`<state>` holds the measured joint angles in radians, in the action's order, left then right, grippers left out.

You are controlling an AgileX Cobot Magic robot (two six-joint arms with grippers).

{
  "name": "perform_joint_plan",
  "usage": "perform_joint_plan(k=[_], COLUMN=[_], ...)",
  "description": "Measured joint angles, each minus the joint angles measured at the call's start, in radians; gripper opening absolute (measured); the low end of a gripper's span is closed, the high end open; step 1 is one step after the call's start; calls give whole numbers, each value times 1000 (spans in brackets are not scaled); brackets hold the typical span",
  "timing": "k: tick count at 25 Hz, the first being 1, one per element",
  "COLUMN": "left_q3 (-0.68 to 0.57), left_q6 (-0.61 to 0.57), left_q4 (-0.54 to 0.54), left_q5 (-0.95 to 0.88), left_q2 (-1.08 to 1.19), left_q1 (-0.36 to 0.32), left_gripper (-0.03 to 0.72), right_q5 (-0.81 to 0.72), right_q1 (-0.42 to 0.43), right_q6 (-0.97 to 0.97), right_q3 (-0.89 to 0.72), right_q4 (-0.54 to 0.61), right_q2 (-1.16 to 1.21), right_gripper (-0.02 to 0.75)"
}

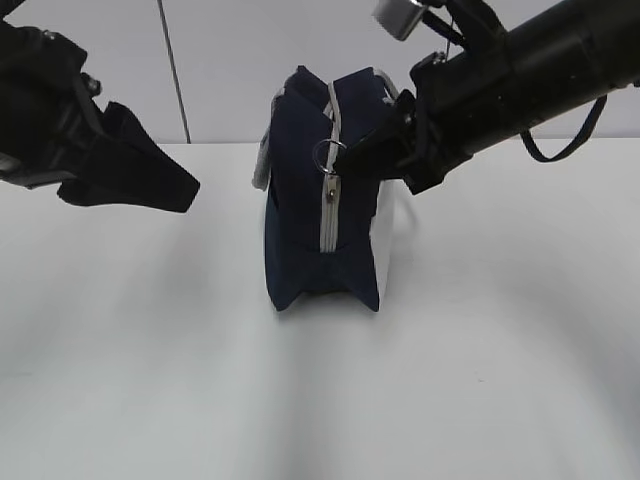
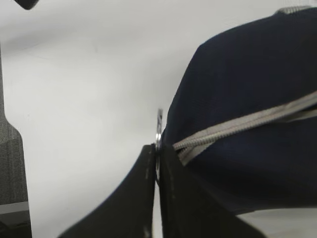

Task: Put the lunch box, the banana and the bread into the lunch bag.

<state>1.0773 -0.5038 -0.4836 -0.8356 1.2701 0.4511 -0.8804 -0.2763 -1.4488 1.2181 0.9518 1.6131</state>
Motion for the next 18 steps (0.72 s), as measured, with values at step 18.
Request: perform_joint_plan(k=[18], left_q3=[0], left_q6=[-1], left_q4=[0], left_q5=[7], left_q2=[0], left_q1=[0], left_gripper=[316], right_q5=[-33], right_q1=[0], right_q6=[6], right_q3=[24], right_q4=[0], right_q2=[114], right_gripper=[-16])
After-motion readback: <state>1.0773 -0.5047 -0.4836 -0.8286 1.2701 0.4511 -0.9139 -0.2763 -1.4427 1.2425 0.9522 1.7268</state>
